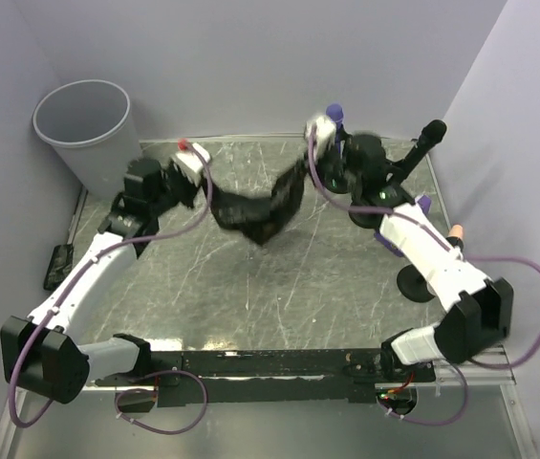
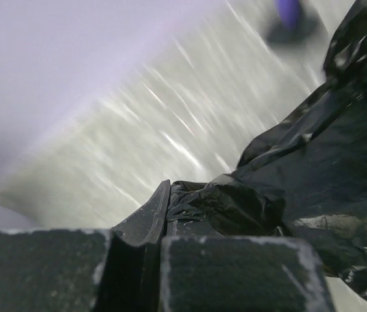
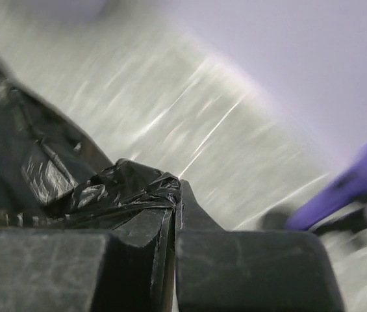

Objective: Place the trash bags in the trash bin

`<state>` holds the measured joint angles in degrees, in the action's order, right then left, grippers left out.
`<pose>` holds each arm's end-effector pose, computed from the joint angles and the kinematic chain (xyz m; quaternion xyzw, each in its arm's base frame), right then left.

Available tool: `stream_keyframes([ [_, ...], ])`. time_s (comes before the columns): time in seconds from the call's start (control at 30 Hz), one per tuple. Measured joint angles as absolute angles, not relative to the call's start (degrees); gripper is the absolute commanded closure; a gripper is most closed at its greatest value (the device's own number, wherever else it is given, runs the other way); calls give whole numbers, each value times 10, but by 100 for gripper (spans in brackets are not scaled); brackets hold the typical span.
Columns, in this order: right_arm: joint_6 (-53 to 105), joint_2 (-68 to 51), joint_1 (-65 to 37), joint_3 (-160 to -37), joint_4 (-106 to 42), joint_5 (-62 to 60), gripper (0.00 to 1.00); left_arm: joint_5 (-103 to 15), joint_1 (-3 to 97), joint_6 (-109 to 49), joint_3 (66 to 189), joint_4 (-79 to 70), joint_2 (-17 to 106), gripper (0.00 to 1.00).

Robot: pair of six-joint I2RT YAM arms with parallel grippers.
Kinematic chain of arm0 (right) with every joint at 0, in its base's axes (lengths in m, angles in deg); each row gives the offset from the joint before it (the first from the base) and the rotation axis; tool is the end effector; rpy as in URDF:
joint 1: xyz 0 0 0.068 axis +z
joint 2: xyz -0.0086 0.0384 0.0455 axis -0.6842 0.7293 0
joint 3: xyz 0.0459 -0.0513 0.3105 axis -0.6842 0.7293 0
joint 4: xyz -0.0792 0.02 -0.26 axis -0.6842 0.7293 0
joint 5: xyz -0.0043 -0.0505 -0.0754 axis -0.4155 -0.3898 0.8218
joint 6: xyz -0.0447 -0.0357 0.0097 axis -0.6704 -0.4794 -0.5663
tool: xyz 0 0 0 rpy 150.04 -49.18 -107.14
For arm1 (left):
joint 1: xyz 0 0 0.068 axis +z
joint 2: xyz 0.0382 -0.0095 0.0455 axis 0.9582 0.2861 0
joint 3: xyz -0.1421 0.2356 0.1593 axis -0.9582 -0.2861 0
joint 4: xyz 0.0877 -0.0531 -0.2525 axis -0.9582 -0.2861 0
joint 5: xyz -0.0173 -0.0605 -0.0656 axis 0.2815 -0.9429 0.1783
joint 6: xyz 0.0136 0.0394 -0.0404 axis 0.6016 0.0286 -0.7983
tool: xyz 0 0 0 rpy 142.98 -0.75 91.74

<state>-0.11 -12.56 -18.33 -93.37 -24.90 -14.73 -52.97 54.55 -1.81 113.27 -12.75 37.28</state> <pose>0.2861 0.1489 0.4171 -0.3944 0.6789 0.1739 0.5944 0.2582 -0.1009 0.3819 0.3266 0.7273 -0.1310 0.5892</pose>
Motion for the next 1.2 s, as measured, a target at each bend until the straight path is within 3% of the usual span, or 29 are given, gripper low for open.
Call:
stream_keyframes([
  [0.3,3,41,-179,-1362,-429,-23,100,-396,537,-19,1473,83,479,99],
  [0.4,-18,33,-165,-1410,-530,-8,100,-374,509,24,1520,192,484,99],
  [0.5,-65,-8,-149,-1332,-634,-7,100,-376,481,78,1462,329,467,99],
  [0.6,-103,-59,-140,-1165,-671,3,100,-407,477,123,1289,383,419,99],
  [0.77,-99,-114,-151,-852,-476,-56,100,-550,476,245,1007,36,375,99],
  [0.87,-78,-148,-148,-706,-308,-96,100,-586,475,232,948,-128,342,99],
  [0.97,-49,-204,-139,-716,-219,-123,100,-609,473,205,990,-185,304,99],
  [1.2,8,-248,-137,-839,-271,-119,100,-580,474,59,1124,-189,338,99],
])
